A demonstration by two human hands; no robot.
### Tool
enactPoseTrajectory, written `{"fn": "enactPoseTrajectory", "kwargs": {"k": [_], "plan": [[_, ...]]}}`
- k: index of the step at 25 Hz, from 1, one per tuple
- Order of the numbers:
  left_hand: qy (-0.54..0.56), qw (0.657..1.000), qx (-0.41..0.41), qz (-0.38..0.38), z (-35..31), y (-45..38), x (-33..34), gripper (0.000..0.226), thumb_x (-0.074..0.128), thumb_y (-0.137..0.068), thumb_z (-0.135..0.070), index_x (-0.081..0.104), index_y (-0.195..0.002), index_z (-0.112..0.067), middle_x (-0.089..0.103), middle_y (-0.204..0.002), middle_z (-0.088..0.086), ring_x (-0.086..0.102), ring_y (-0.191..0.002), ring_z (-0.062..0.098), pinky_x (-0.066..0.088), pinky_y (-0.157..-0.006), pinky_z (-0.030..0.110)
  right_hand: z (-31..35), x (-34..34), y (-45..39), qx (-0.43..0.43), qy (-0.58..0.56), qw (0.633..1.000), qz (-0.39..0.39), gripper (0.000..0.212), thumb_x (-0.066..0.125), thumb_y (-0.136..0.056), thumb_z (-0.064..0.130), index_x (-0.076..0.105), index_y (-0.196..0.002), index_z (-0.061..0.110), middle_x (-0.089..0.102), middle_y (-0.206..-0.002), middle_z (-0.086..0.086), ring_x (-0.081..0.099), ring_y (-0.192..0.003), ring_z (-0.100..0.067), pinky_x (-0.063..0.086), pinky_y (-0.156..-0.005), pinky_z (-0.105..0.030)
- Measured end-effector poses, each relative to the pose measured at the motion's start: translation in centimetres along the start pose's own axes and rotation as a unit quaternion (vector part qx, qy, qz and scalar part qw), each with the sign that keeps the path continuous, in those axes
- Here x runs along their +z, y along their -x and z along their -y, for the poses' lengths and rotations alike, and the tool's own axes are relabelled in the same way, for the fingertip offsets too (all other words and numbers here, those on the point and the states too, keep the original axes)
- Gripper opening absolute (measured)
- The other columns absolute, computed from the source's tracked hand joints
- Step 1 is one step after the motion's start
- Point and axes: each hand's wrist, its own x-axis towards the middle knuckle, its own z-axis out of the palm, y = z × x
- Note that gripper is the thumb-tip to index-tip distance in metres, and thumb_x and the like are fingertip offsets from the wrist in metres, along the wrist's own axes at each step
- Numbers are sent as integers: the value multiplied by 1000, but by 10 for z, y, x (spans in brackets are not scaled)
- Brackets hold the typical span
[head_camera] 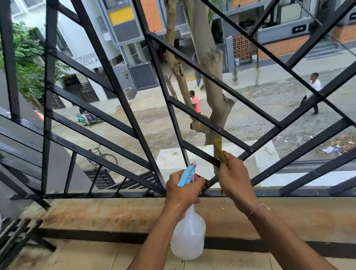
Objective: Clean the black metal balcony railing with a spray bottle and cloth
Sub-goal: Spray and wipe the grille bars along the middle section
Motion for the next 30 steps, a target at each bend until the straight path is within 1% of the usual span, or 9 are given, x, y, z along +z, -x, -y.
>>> {"fn": "enactPoseTrajectory", "kwargs": {"k": [3,6,10,13,15,16,18,22,30], "plan": [[-22,1000,9,9,0,3,2,10,74,-88,-16,69,-95,-13,60,-79,4,62,-72,16,51,-53,20,-6,-3,-8,13,0,1000,-13,25,42,-101,4,59,-118,9,66,-92,-14,64,-78,-25,58,-73,-47],[17,1000,9,5,-1,8,0,8,73,-88,-11,70,-95,-12,62,-84,6,65,-80,19,60,-60,28,-1,8,-12,-18,76,996,31,42,40,-95,-3,52,-135,2,63,-94,-14,58,-81,-27,44,-71,-36],[57,998,10,-34,-6,10,-10,15,71,-94,-15,68,-109,-16,65,-94,10,67,-87,23,62,-62,31,27,34,-17,-115,140,980,86,54,44,-90,-8,45,-143,2,59,-130,-20,53,-118,-37,43,-99,-36],[74,996,16,-49,-9,8,-23,17,70,-96,-15,66,-111,-22,68,-98,7,68,-92,25,60,-60,29,64,48,-23,-148,123,973,128,29,41,-95,-4,50,-123,-2,58,-113,-22,50,-93,-30,33,-72,-28],[67,996,10,-54,-9,7,-27,22,69,-96,-10,62,-113,-23,65,-98,2,66,-91,24,61,-63,31,65,54,-25,-154,125,971,137,36,43,-97,-1,44,-133,-4,56,-121,-27,50,-99,-36,37,-77,-30],[55,997,7,-56,-8,7,-27,26,69,-95,-9,59,-113,-26,63,-98,0,64,-90,23,62,-65,33,55,56,-24,-167,142,964,149,50,49,-97,1,35,-145,-3,51,-137,-27,50,-116,-39,42,-93,-35],[38,997,2,-62,-2,7,-22,25,72,-93,-10,61,-110,-26,60,-98,1,64,-90,24,65,-73,40,31,49,-21,-208,232,933,180,76,60,-95,4,16,-157,1,24,-162,-19,27,-148,-33,26,-119,-35],[41,997,-11,-65,4,16,-18,21,73,-92,-13,63,-104,-28,60,-98,5,64,-88,25,65,-77,41,-13,24,-13,-221,334,903,159,90,57,-92,-6,-3,-158,3,-4,-167,-16,3,-155,-30,14,-123,-35],[22,999,-3,-39,-5,24,-12,16,72,-91,-11,68,-106,-16,64,-100,19,69,-96,32,63,-79,53,-3,21,-16,-48,255,962,83,46,53,-91,-2,44,-136,-9,49,-139,-25,44,-131,-37,38,-110,-40]]}}
